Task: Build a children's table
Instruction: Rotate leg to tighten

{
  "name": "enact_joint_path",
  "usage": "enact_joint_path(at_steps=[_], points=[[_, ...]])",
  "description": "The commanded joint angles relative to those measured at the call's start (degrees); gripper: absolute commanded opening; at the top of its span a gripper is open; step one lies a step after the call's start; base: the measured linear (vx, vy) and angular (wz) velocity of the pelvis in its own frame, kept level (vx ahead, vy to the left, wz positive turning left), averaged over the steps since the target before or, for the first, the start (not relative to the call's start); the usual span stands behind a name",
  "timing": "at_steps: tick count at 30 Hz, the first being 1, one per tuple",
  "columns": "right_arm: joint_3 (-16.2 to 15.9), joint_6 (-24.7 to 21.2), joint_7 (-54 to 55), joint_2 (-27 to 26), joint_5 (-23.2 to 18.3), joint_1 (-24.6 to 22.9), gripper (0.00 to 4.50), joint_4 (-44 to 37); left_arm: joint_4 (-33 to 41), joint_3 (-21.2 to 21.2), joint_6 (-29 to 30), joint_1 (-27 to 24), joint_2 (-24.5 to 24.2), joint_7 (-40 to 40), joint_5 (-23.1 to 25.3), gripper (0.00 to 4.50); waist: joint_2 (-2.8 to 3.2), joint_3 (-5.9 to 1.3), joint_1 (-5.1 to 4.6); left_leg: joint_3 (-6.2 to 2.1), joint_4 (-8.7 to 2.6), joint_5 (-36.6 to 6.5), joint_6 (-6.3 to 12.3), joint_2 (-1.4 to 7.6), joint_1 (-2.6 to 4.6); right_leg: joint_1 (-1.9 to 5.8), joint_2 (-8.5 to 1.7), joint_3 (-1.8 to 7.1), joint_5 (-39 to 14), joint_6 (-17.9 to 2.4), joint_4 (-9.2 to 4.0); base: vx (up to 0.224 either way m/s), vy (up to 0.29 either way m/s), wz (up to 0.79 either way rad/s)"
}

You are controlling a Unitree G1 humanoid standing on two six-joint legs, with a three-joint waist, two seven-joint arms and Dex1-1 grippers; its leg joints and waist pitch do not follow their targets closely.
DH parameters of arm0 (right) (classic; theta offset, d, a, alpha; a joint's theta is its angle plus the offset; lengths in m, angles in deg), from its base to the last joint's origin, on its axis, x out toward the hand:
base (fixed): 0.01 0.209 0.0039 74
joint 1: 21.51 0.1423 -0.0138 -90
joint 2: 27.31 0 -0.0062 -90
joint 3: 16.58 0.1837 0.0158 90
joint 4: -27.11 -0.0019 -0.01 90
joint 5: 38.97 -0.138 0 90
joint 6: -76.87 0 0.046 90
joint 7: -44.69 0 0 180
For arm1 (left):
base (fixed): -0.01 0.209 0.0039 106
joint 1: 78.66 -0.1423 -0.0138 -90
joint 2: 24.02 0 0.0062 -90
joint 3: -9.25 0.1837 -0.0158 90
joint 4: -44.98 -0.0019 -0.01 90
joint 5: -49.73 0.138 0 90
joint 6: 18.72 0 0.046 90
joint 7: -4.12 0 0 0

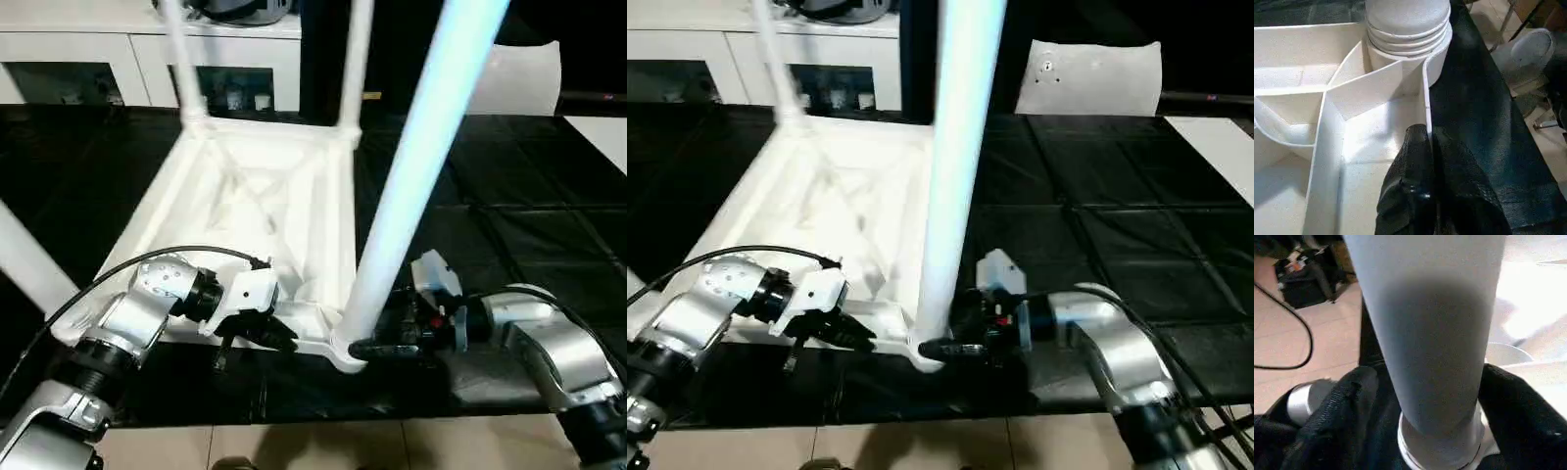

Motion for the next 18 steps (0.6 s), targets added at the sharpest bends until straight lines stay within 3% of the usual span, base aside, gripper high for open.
enact_joint_path(at_steps=[1, 10, 17, 18], points=[[-0.55, 0.78, -1.93, 0.83, 0.56, 1.24, 3.09, 0.89, 0.03, 3.15, -1.83, 0.76, 0.46, -3.16, 0.99, 0.0, -0.61, -3.49, -0.33, 0.04, -4.02, -8.71, 2.5, 1.68, -0.36, 3.16, -3.57, 3.52, -19.69, -8.33, -3.85, 0.0, 0.0, 0.0], [-1.61, 1.55, -3.81, 0.69, 0.24, 2.57, 2.46, 2.52, -1.09, 2.72, -3.1, 0.69, -0.04, -2.91, 1.33, 0.0, -0.96, -3.71, -0.4, -0.08, -4.05, -9.3, 1.74, 1.71, -0.33, 3.2, -3.53, 3.51, -19.21, -7.99, -3.8, 0.0, 0.0, 0.0], [-1.58, -0.2, -2.94, -0.83, -1.33, 0.62, 1.97, 0.37, -0.93, 1.81, -2.84, 0.02, -0.26, -0.95, 1.19, 0.0, -0.65, -3.76, -0.2, -0.07, -4.06, -9.37, 1.58, 1.76, -0.37, 3.3, -3.47, 3.53, -17.06, -8.91, -3.59, 0.0, 0.0, 0.0], [-1.26, -1.17, -1.27, -1.82, -1.93, -0.5, 1.96, -0.85, -0.45, 1.05, -2.19, -0.4, -0.18, 0.73, 1.22, 0.0, -0.16, -3.77, -0.09, -0.15, -4.09, -9.51, 1.45, 1.73, -0.35, 3.31, -3.47, 3.5, -17.1, -8.94, -3.55, 0.0, 0.0, 0.0]])
